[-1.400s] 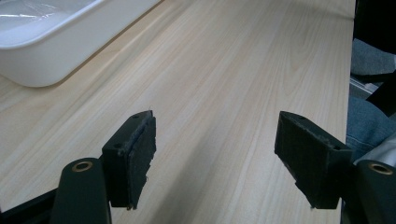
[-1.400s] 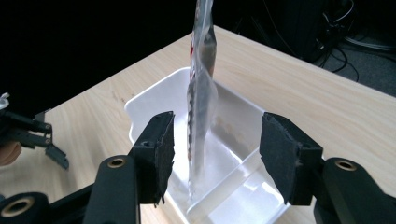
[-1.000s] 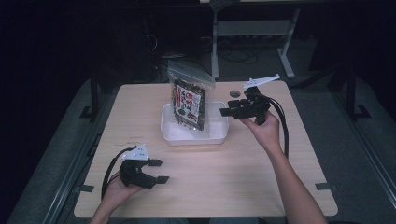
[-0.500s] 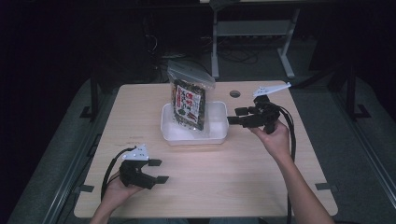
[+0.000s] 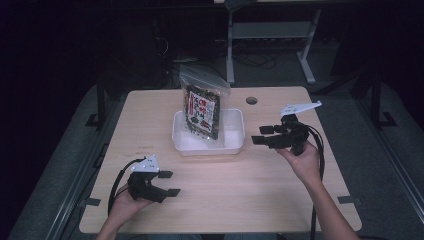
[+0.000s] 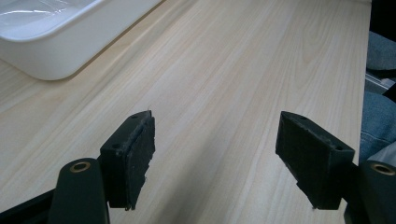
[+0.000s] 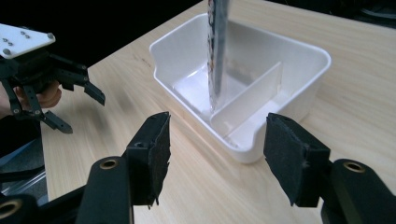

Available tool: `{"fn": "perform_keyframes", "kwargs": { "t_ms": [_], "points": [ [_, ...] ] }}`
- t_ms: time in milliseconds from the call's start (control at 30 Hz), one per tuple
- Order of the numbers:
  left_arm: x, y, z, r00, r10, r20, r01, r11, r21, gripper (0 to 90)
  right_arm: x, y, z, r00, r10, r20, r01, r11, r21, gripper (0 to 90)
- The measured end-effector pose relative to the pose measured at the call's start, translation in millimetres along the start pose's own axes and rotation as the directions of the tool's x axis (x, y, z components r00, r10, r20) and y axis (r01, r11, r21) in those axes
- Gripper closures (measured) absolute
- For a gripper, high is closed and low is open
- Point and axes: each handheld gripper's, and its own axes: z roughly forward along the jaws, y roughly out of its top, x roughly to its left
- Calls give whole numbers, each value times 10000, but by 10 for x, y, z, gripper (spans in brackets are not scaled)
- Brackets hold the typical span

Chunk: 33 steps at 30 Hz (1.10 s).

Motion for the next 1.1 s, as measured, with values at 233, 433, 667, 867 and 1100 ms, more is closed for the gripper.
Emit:
{"fn": "perform_keyframes", "kwargs": {
  "t_ms": [233, 433, 667, 867, 1100],
  "points": [
    [15, -8, -8, 10000, -90, 8, 90, 10000, -22, 274, -39, -156, -82, 9997, 247, 34, -247, 9997, 34, 389],
    [25, -14, -15, 9999, -122, -6, 122, 9999, -67, 274, -60, -287, -136, 9991, 425, 58, -426, 9990, 137, 383],
    [22, -12, -16, 9999, -98, -49, 98, 9999, -63, 274, -47, -412, -195, 9988, 491, 89, -493, 9986, 205, 409],
    [22, -14, -16, 9999, -111, -44, 111, 9999, -51, 274, -34, -532, -236, 9980, 614, 114, -617, 9977, 294, 402],
    [19, -7, -23, 9999, -108, -33, 108, 9999, -80, 274, -38, -681, -291, 9966, 789, 226, -795, 9965, 265, 365]
  ]
}}
